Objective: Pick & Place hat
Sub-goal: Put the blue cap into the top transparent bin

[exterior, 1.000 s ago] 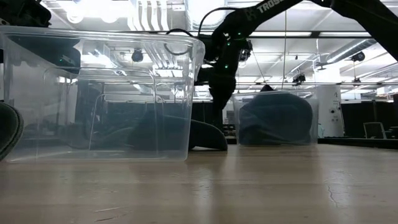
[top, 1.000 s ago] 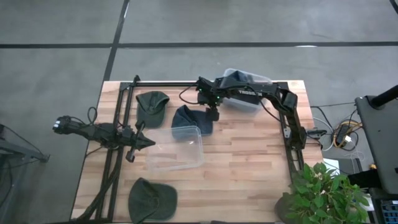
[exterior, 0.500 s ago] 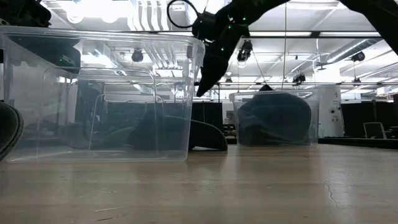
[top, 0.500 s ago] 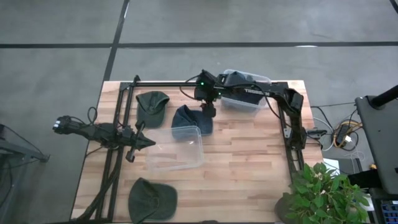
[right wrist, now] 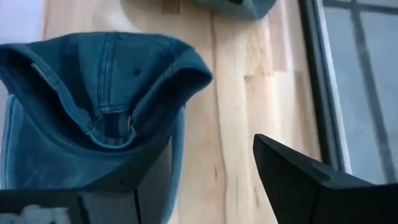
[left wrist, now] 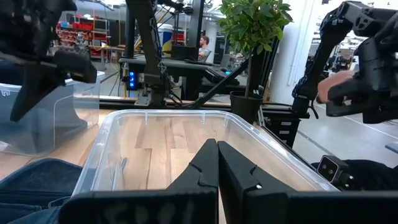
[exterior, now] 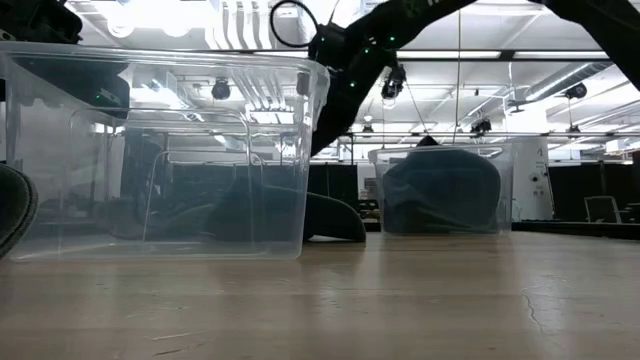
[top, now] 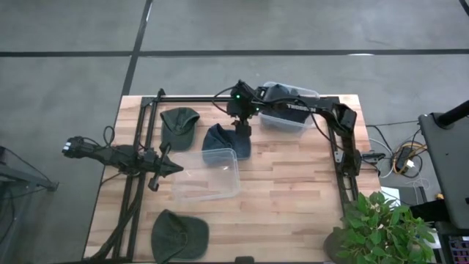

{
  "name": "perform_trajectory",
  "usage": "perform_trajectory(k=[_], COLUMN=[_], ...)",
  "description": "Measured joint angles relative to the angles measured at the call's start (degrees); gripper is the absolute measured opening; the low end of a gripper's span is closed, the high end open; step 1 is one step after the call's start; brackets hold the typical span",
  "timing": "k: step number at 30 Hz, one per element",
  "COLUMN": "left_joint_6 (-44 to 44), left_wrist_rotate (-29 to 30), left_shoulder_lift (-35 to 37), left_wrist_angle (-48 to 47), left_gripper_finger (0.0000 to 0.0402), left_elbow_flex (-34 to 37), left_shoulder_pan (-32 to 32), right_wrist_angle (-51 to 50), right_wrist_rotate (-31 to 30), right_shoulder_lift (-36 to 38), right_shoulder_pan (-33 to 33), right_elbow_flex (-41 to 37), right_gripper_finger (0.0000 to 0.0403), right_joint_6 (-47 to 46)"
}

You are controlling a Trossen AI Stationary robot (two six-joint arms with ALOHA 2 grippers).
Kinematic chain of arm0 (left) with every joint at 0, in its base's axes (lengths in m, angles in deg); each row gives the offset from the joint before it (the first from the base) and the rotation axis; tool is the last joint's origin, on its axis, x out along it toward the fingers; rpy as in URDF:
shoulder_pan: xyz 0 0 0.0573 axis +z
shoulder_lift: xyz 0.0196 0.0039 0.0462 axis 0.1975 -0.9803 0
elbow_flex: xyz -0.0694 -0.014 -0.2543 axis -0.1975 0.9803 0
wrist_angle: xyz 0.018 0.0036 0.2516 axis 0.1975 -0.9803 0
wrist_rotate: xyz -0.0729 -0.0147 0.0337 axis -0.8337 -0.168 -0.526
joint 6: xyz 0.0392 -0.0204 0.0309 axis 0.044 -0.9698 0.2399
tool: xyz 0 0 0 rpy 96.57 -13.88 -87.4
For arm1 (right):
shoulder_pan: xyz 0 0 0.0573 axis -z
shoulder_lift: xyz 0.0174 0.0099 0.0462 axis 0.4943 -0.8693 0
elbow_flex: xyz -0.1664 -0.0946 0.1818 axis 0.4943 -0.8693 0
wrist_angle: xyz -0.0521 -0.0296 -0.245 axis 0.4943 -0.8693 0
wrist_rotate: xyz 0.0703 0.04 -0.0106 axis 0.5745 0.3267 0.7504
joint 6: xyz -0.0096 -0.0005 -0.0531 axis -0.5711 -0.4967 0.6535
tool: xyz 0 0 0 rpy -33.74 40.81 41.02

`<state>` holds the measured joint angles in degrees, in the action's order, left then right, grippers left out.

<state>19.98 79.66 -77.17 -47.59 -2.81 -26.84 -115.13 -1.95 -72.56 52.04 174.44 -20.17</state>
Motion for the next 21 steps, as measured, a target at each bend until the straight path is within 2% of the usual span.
perform_trajectory(k=[21], left_joint_6=[0.01], left_wrist_rotate=[0.0], left_shoulder_lift=[-0.01], left_wrist_angle=[0.0], left_gripper_finger=[0.0], left_elbow_flex=[0.01], left_shoulder_pan=[0.01], right_wrist_angle=[-3.75], right_wrist_rotate=[-0.39], right_shoulder_lift=[-8.84], right_shoulder_pan=[-0.11], right_elbow_flex=[-0.22], right_gripper_finger=[0.0221], right_joint_6=[0.36])
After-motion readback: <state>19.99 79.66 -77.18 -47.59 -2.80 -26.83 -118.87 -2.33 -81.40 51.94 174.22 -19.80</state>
